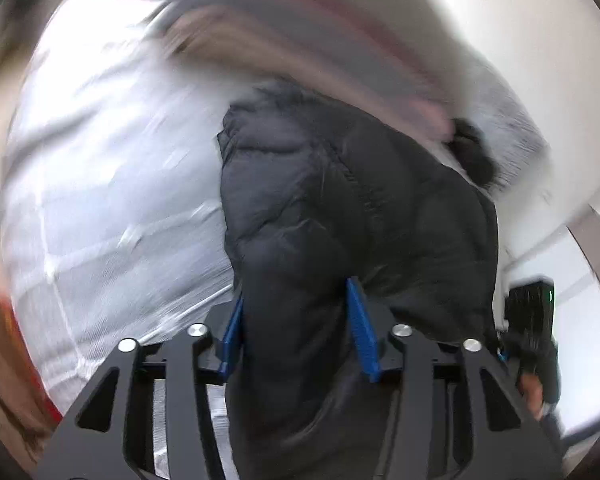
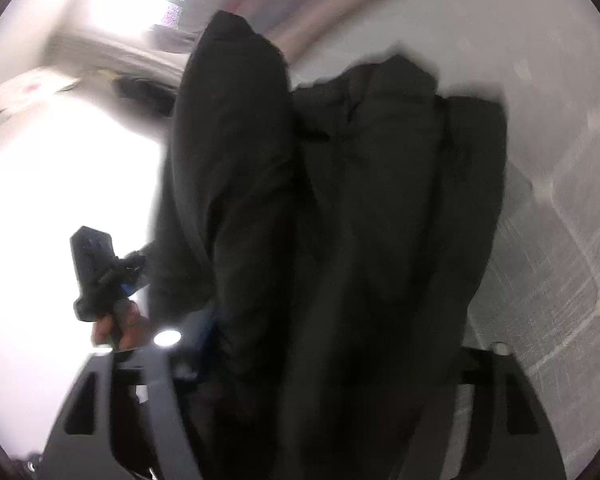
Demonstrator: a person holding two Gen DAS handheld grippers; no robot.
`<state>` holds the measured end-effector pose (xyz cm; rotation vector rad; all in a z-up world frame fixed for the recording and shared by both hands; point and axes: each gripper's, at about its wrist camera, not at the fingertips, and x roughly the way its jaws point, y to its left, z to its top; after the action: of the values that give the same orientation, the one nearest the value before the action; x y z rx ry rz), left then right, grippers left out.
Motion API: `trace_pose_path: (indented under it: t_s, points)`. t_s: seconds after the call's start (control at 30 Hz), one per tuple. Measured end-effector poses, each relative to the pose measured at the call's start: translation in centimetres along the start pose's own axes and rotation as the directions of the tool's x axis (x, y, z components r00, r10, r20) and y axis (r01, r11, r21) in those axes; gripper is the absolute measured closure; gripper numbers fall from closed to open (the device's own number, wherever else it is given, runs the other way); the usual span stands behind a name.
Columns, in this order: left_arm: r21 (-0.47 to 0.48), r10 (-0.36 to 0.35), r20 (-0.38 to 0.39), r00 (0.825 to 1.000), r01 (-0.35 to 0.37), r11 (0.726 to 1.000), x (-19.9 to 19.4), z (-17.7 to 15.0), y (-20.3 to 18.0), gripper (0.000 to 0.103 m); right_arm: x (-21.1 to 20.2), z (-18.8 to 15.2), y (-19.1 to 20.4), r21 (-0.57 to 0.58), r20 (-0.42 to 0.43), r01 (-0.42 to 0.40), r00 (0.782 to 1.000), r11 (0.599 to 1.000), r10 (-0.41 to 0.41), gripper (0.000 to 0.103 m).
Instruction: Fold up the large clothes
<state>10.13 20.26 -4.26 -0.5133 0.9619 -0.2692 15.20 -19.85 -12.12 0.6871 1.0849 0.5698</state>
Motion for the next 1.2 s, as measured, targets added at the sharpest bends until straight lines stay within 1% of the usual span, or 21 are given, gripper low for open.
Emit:
trace_pose_path:
  t_s: [0.03,0.07,0.17,0.23,0.3,0.37,0.43,0.5,0.53,0.63,0.7,0.77,0.83,0.87,0.9,0.93,0.97,1.0,1.03,1.1,1.2]
  points:
    - [-0.062,-0.031,-0.01,0.999,0.031,0.998,0.1,0.1,1.1,0.051,0.1,0.0,-1.0,0.045,-0.003,-0.026,1.0,0.999,0.026,0.028]
    - [-0.094,-0.06,-0.004,0.998,0.06,0.994,-0.3,0.3,1.5,0.051,-0.4,0.0,-1.4,0.062,-0.004,-0.006,1.0,0.998,0.007,0.028]
    - [-0.078,-0.027,0.173,0.985,0.041,0.996,-4.9,0.5,1.2,0.05,-3.0,-0.5,0.4,0.012,0.074,0.102,0.992,0.995,-0.102,0.027]
    - [-0.075,-0.082,0.236,0.968,0.102,0.992,-6.7,0.1,1.0,0.047,-4.8,-0.7,2.2,-0.044,0.182,0.178,0.969,0.983,-0.167,0.027]
    - [-0.07,-0.16,0.236,0.958,0.181,0.981,-7.2,-0.5,0.5,0.044,-6.2,-0.5,5.9,-0.115,0.284,0.19,0.947,0.975,-0.151,0.026]
    - [-0.057,-0.238,0.181,0.954,0.252,0.966,-6.2,-1.3,-0.6,0.044,-5.7,0.6,9.7,-0.198,0.315,0.126,0.947,0.972,-0.059,0.02]
    - [-0.045,-0.269,0.139,0.953,0.277,0.96,-5.0,-1.7,-2.4,0.044,-4.5,1.9,11.5,-0.256,0.259,0.078,0.966,0.963,-0.009,0.016]
    - [-0.037,-0.285,0.09,0.954,0.289,0.957,-3.6,-2.3,-3.2,0.044,-0.6,3.8,13.9,-0.268,0.175,0.02,0.984,0.963,0.028,0.016]
    - [-0.034,-0.287,0.071,0.955,0.29,0.956,-3.3,-2.7,-3.6,0.044,0.7,4.3,15.2,-0.249,0.127,0.026,0.992,0.968,0.005,0.016]
    - [-0.002,-0.28,0.003,0.96,0.28,0.96,-1.5,-4.0,-5.1,0.043,4.0,5.6,11.4,-0.153,0.053,0.117,0.993,0.981,-0.11,0.018]
    - [0.023,-0.288,-0.037,0.957,0.289,0.957,-0.4,-4.2,-5.5,0.043,4.8,4.7,8.5,-0.099,0.054,0.137,0.99,0.986,-0.133,0.046]
    - [0.051,-0.279,-0.068,0.958,0.283,0.958,0.2,-4.4,-6.1,0.043,4.1,4.3,5.9,-0.031,0.057,0.133,0.99,0.991,-0.132,0.06]
    - [0.056,-0.277,-0.083,0.957,0.282,0.958,0.5,-4.4,-6.4,0.043,3.4,3.9,5.8,0.012,0.052,0.106,0.993,0.994,-0.107,0.06]
    - [0.049,-0.277,-0.08,0.957,0.282,0.958,0.5,-4.2,-6.5,0.043,1.8,3.7,6.5,-0.006,0.072,0.119,0.99,0.993,-0.118,0.056]
    - [0.04,-0.279,-0.07,0.958,0.282,0.959,0.4,-4.0,-6.6,0.043,1.1,3.4,7.3,-0.037,0.091,0.114,0.99,0.993,-0.11,0.042]
    - [0.032,-0.282,-0.061,0.957,0.285,0.958,0.3,-3.7,-6.4,0.043,0.3,2.6,8.7,-0.079,0.114,0.074,0.991,0.994,-0.065,0.033]
    - [0.025,-0.29,-0.052,0.956,0.291,0.956,0.0,-3.6,-6.3,0.042,-0.3,1.5,10.4,-0.117,0.118,0.016,0.993,0.993,-0.002,0.026]
    - [0.024,-0.295,-0.045,0.954,0.296,0.955,-0.1,-3.6,-6.3,0.042,0.0,0.6,11.2,-0.147,0.103,-0.011,0.994,0.989,0.027,0.026]
    - [0.028,-0.292,-0.041,0.955,0.294,0.955,-0.2,-3.6,-6.4,0.042,0.2,0.0,11.7,-0.171,0.081,-0.007,0.996,0.985,0.022,0.025]
    - [0.056,-0.256,-0.036,0.966,0.258,0.965,-0.2,-3.8,-6.8,0.041,2.7,-1.6,11.3,-0.178,0.012,0.111,0.994,0.978,-0.111,0.025]
    - [0.126,-0.221,-0.04,0.975,0.224,0.966,-0.4,-4.5,-7.9,0.041,4.8,-2.9,9.1,-0.185,-0.022,0.141,0.989,0.973,-0.147,0.025]
